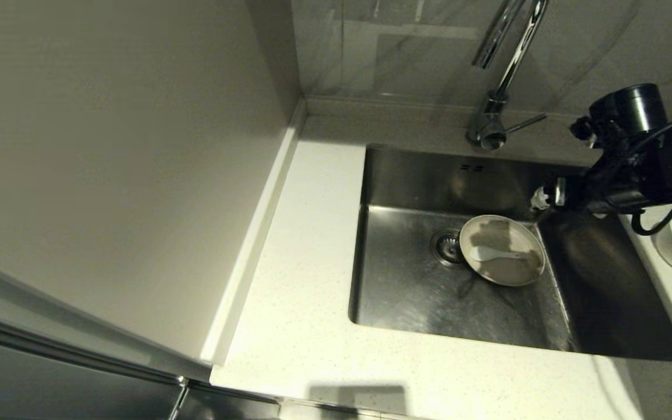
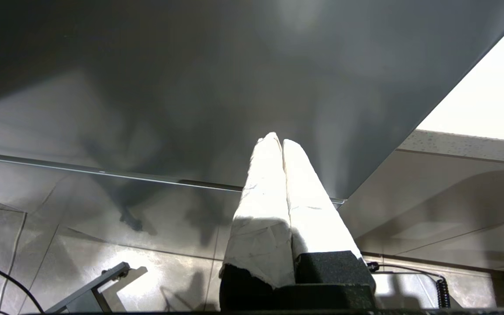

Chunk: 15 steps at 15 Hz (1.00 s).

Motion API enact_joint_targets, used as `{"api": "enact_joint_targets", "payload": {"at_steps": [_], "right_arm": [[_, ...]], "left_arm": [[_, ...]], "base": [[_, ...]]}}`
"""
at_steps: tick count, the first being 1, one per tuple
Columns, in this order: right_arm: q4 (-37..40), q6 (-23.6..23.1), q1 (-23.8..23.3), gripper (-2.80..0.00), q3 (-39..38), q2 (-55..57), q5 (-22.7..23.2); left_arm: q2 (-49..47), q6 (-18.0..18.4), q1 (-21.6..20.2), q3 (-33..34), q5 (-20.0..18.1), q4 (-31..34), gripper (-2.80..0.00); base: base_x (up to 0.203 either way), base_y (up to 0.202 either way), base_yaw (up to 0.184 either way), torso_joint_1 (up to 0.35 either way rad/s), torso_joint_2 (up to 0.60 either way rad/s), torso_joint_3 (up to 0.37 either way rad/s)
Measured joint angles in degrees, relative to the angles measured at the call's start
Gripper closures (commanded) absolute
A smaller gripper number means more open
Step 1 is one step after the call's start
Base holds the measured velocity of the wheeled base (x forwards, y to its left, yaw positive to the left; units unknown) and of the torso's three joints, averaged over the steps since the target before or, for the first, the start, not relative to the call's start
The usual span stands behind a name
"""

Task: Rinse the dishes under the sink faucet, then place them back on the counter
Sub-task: Place the spoon on the bowl

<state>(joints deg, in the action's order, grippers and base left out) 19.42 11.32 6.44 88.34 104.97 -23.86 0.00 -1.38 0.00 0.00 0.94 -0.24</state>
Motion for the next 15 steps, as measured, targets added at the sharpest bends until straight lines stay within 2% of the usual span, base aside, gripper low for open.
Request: {"api": "enact_joint_targets", "payload": {"at_steps": [4,6,9,11,13,15], "right_arm": [[1.94,15.33,3.42,-2.8,7.43,9.43,-12.56],[8.19,24.92,4.1,-2.8,12.81,14.42,-16.82],[20.68,39.32,4.52,-2.8,21.52,21.25,-17.41],[25.43,47.1,4.86,-2.8,24.04,24.88,-15.18],[25.35,49.83,4.93,-2.8,24.87,27.35,-13.96],[22.98,49.9,4.95,-2.8,25.13,29.25,-12.3]], "left_arm": [[0.0,0.01,0.0,0.0,0.0,0.01,0.0],[0.0,0.04,0.0,0.0,0.02,0.0,0.0],[0.0,0.0,0.0,0.0,0.0,0.0,0.0],[0.0,0.0,0.0,0.0,0.0,0.02,0.0],[0.0,0.0,0.0,0.0,0.0,0.0,0.0],[0.0,0.0,0.0,0.0,-0.01,0.0,0.0]], "base": [[0.0,0.0,0.0,0.0,0.0,0.0],[0.0,0.0,0.0,0.0,0.0,0.0],[0.0,0.0,0.0,0.0,0.0,0.0],[0.0,0.0,0.0,0.0,0.0,0.0],[0.0,0.0,0.0,0.0,0.0,0.0],[0.0,0.0,0.0,0.0,0.0,0.0]]}}
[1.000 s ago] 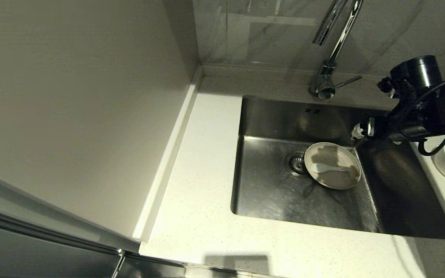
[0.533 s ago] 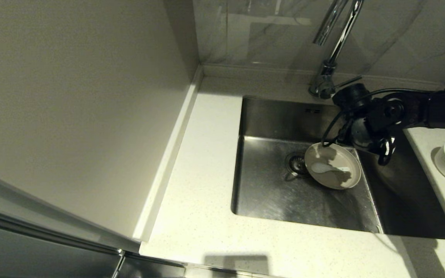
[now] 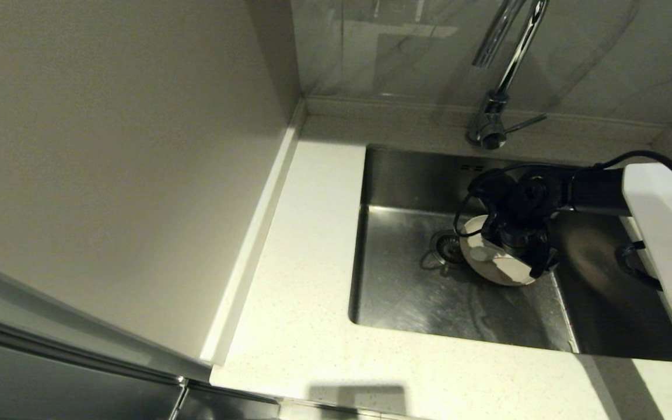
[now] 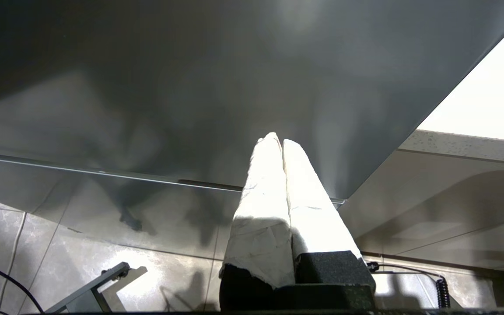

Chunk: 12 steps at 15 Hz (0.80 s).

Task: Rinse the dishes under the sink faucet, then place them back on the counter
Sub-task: Place the spoon on the bowl

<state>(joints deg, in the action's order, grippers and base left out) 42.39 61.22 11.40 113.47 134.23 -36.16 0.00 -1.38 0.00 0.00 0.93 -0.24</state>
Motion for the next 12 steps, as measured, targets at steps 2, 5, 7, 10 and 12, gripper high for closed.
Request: {"api": "enact_joint_targets", "payload": {"at_steps": [2,5,7,10,12], "right_arm": [[-4.1,-0.9,0.01,-2.8,0.12,1.49,0.55],[-10.62,-6.32,-0.58,-2.8,0.2,2.8,0.86],[-11.54,-9.8,-1.65,-2.8,0.2,2.95,0.81],[-11.72,-10.96,-2.04,-2.8,0.2,3.33,1.24],[-12.58,-11.08,-2.08,-2.8,0.2,3.94,3.29]], "left_arm": [[0.0,0.0,0.0,0.0,0.01,0.0,0.0],[0.0,0.0,0.0,0.0,0.0,0.0,0.0],[0.0,0.0,0.0,0.0,0.01,0.0,0.0],[0.0,0.0,0.0,0.0,0.03,0.0,0.0],[0.0,0.0,0.0,0.0,0.01,0.0,0.0]], "base": [[0.0,0.0,0.0,0.0,0.0,0.0],[0.0,0.0,0.0,0.0,0.0,0.0],[0.0,0.0,0.0,0.0,0.0,0.0],[0.0,0.0,0.0,0.0,0.0,0.0],[0.0,0.0,0.0,0.0,0.0,0.0]]}}
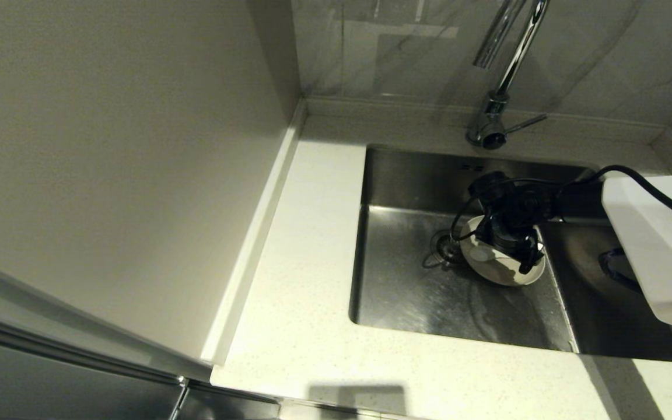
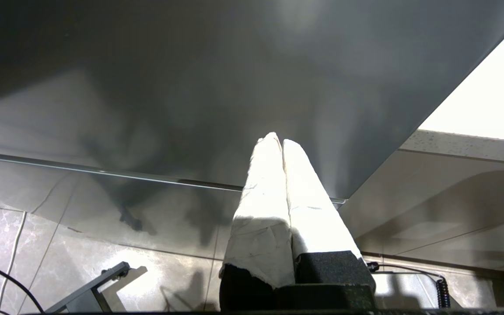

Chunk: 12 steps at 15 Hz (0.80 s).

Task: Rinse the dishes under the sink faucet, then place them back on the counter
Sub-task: Place the spoon on the bowl

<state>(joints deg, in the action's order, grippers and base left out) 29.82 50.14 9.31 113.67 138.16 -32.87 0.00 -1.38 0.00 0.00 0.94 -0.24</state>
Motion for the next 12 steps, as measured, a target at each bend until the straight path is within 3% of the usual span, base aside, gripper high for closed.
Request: {"api": "enact_joint_targets", "payload": {"at_steps": [6,12], "right_arm": [[-7.45,-6.86,-0.06,-2.8,0.0,2.11,-0.52],[-13.54,-10.25,-0.04,-2.8,-0.1,4.87,-7.93]], "left_arm": [[0.0,-0.02,0.0,0.0,-0.01,0.0,0.0],[0.0,0.0,0.0,0.0,0.0,0.0,0.0]], "base": [[0.0,0.0,0.0,0.0,0.0,0.0],[0.0,0.0,0.0,0.0,0.0,0.0]]}}
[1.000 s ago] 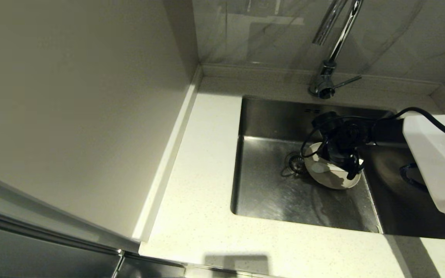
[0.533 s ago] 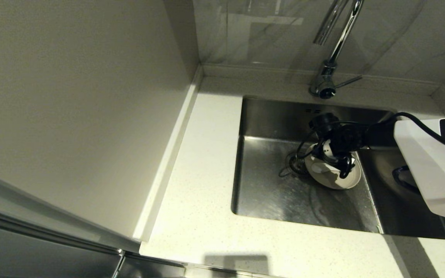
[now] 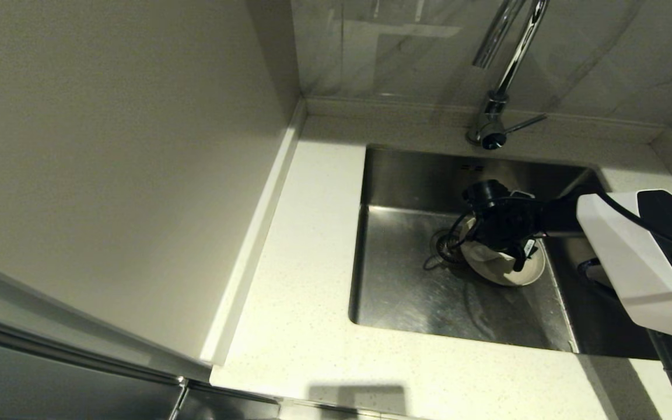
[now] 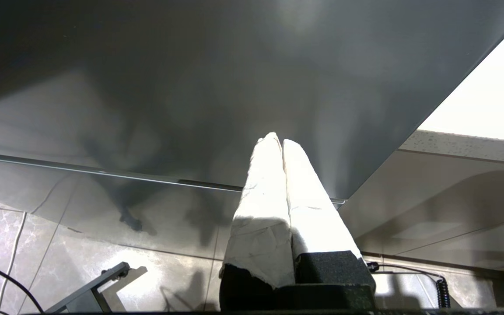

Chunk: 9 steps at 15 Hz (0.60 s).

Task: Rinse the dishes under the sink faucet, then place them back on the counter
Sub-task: Place the spoon on the bowl

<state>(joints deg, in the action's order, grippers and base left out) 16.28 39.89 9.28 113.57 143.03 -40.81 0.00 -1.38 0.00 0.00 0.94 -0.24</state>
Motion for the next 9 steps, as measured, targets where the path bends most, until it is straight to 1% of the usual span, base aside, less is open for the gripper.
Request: {"api": "enact_joint_targets", "payload": {"at_steps": [4,6,9], "right_arm": [[-5.42,-4.86,0.09,-2.8,0.07,1.44,-0.73],[-5.65,-6.39,0.22,-2.8,0.07,2.17,-0.72],[-5.81,-7.3,0.23,-2.8,0.06,2.89,-0.77]], "left_arm": [[0.0,-0.02,0.0,0.0,0.0,0.0,0.0],[0.0,-0.02,0.0,0.0,0.0,0.02,0.0],[0.0,0.01,0.0,0.0,0.0,0.02,0.0]], "base": [[0.0,0.0,0.0,0.0,0.0,0.0],[0.0,0.0,0.0,0.0,0.0,0.0],[0.0,0.0,0.0,0.0,0.0,0.0]]}}
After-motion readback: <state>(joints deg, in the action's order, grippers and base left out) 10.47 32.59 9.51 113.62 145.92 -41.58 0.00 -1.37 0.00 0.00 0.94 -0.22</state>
